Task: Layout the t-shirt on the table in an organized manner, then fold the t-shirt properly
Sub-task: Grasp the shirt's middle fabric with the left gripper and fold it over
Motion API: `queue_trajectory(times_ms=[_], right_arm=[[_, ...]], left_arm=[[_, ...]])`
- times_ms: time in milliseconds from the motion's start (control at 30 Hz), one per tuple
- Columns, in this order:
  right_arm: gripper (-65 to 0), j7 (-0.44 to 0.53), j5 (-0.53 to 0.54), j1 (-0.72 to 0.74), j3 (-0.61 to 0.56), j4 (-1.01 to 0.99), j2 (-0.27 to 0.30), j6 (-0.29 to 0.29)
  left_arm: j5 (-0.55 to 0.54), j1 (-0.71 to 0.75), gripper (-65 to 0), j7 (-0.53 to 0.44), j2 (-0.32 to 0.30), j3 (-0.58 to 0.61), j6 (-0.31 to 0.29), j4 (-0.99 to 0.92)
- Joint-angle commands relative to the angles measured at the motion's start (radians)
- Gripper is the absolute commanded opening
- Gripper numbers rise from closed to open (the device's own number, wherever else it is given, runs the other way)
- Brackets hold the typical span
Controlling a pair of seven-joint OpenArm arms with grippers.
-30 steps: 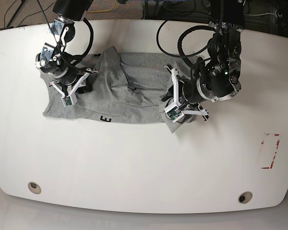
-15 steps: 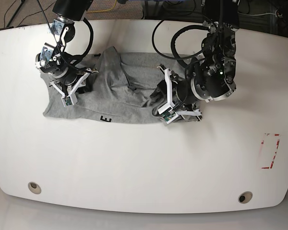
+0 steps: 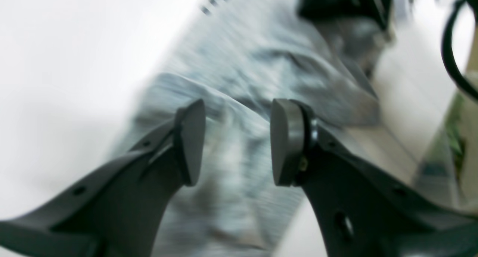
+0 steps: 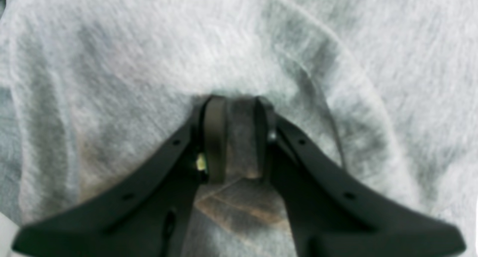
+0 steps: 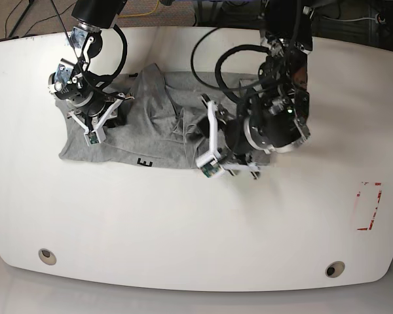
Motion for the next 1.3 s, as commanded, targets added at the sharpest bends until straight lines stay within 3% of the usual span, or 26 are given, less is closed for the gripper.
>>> queue_trajectory(times_ms=[0, 267, 433, 833, 1267], right_arm=[[-52.6, -0.017, -0.014, 0.006, -0.001, 0.009, 0.006, -0.002], [-52.6, -0.017, -0.01, 0.006, -0.001, 0.009, 0.006, -0.002], [-52.6, -0.017, -0.008, 0.004, -0.001, 0.009, 0.006, -0.002], [-52.6, -0.017, -0.008, 0.001, -0.001, 0.009, 0.006, -0.002], [-52.6, -0.017, -0.008, 0.001, -0.001, 0.009, 0.006, -0.002]], left_arm=[[0.005, -0.024, -38.1, -0.002, -0.025, -0.063, -0.002, 0.019], [0.007, -0.006, -38.1, -0.043, -0.108, -0.251, -0.002, 0.01], [0.007, 0.032, -38.1, -0.073, -0.135, -0.252, -0.002, -0.012], [0.007, 0.029, -38.2, -0.088, -0.131, -0.252, 0.003, -0.207], [-0.03, 0.034, -38.2, -0.083, -0.135, -0.053, -0.02, -0.18]])
